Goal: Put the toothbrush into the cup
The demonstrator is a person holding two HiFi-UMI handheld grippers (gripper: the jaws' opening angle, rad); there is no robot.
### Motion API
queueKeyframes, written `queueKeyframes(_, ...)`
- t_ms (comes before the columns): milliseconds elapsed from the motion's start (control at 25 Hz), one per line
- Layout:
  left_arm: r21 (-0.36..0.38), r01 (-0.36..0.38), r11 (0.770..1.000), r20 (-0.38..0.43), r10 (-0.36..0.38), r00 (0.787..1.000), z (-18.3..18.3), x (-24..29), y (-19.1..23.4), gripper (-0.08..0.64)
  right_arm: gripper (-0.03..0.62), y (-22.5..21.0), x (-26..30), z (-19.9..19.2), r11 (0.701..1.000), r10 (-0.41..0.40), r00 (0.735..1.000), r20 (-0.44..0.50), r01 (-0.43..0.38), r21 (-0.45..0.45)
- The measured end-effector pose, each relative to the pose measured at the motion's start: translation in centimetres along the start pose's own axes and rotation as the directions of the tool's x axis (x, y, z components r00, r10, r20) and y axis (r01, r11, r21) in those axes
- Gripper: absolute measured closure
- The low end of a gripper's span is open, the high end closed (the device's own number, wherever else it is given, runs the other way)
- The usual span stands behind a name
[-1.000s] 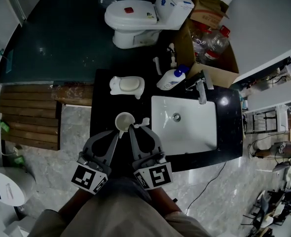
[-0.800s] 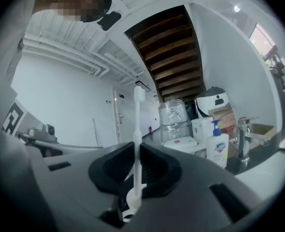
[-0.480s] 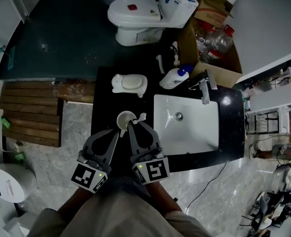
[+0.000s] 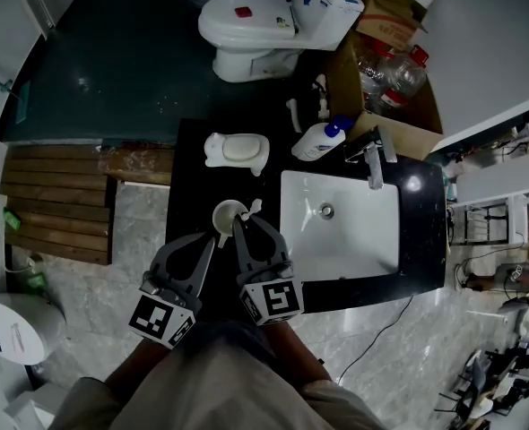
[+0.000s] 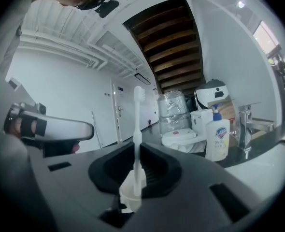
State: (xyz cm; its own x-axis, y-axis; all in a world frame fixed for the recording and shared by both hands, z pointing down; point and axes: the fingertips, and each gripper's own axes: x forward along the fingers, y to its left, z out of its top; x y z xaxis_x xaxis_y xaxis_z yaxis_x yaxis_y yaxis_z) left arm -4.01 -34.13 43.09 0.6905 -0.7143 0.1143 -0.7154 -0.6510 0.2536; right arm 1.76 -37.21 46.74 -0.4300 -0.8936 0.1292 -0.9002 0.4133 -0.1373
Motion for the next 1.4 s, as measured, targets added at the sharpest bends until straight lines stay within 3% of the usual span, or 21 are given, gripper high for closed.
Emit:
queueKeyframes(920, -0.03, -0.05, 0.998, 0.002, 0.05, 0.999, -0.3, -0.8, 1.3, 0.551, 0.548, -0.6, 2.0, -4.3, 0.999, -0.045, 0.996, -0.083, 0.043, -0.027)
queueKeyframes(1400, -0.025, -0.028, 0.999, -0.008, 0.028, 1.0, -0.6, -0.7, 0.6, 0.551, 0.548, -1.0, 2.0, -5.4, 0.999, -0.042, 0.993, -0.109, 0.043, 0.005)
